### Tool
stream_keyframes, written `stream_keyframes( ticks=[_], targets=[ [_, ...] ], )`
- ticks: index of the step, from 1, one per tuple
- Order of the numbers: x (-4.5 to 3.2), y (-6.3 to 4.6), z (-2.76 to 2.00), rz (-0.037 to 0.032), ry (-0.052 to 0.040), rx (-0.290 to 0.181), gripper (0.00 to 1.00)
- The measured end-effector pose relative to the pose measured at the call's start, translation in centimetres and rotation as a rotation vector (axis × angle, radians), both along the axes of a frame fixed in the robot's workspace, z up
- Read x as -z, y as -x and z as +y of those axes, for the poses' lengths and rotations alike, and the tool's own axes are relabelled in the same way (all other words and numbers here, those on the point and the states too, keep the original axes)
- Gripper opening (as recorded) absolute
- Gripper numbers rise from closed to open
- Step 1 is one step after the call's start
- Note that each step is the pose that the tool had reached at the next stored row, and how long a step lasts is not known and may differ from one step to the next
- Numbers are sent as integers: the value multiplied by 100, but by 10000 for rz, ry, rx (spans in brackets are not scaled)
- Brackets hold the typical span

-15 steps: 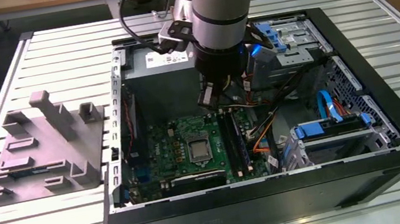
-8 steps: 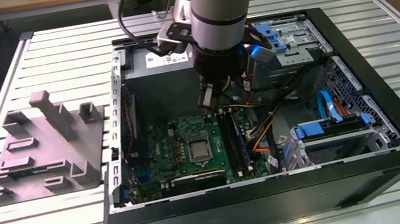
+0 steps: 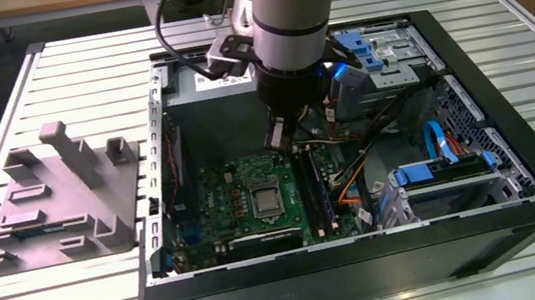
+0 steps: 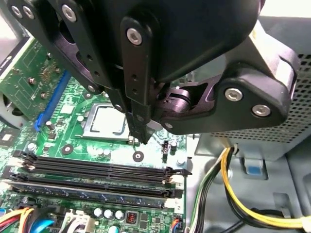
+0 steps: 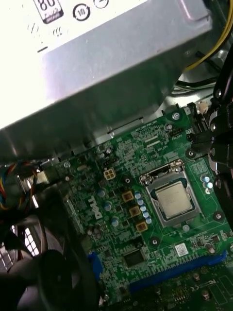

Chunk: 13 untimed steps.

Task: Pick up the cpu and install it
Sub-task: 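Install the first cpu locking lever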

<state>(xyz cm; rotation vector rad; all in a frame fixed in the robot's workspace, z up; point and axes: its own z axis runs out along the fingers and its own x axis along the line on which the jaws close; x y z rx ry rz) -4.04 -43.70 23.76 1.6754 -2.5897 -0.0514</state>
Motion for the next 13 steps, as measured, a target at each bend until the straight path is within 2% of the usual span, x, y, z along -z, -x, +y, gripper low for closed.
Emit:
stream_keyframes(
  ticks=[3,8,10,13],
  targets=[
    [0,7,-16,-18,2,-207,11],
    [1,13,-84,-48,-23,-290,11],
    [2,17,-89,-51,-73,-399,11],
    [4,17,-89,-49,-91,-747,11]
  ],
)
